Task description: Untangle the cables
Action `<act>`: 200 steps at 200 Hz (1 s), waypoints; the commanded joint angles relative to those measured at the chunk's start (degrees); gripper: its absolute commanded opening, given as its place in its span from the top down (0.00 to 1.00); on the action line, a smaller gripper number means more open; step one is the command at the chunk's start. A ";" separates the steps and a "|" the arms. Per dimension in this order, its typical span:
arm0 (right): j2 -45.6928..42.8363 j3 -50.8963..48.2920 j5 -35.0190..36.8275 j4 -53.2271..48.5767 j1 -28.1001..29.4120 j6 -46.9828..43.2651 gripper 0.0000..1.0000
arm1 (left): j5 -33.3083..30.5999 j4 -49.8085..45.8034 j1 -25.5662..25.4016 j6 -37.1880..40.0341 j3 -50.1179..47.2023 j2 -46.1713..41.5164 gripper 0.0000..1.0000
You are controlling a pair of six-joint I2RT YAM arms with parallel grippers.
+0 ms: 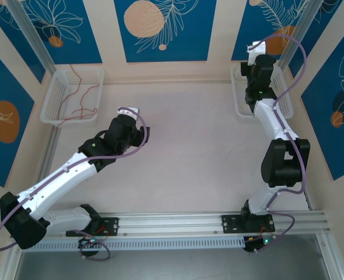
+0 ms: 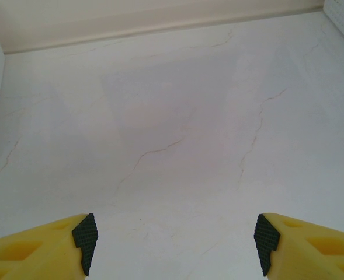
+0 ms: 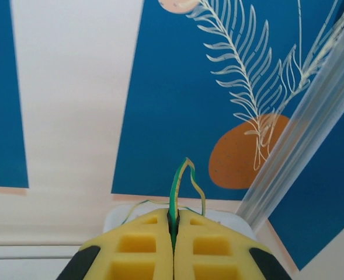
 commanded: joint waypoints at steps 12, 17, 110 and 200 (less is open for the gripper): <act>1.42 1.77 -3.76 -3.33 -3.15 6.13 1.00 | -1.62 -0.89 -0.44 -0.09 -0.63 -0.92 0.26; 1.69 2.26 -4.49 -4.98 -3.32 6.52 0.98 | -1.73 -0.95 -0.46 -0.16 -0.62 -0.91 0.26; 0.78 4.97 -11.27 -22.86 -4.76 14.18 0.46 | -4.75 -0.65 -0.23 -1.07 -2.18 -2.18 0.27; -18.21 -4.45 -18.21 -22.49 -4.28 24.00 0.35 | -3.02 -3.26 4.16 -1.72 -1.30 -2.80 0.26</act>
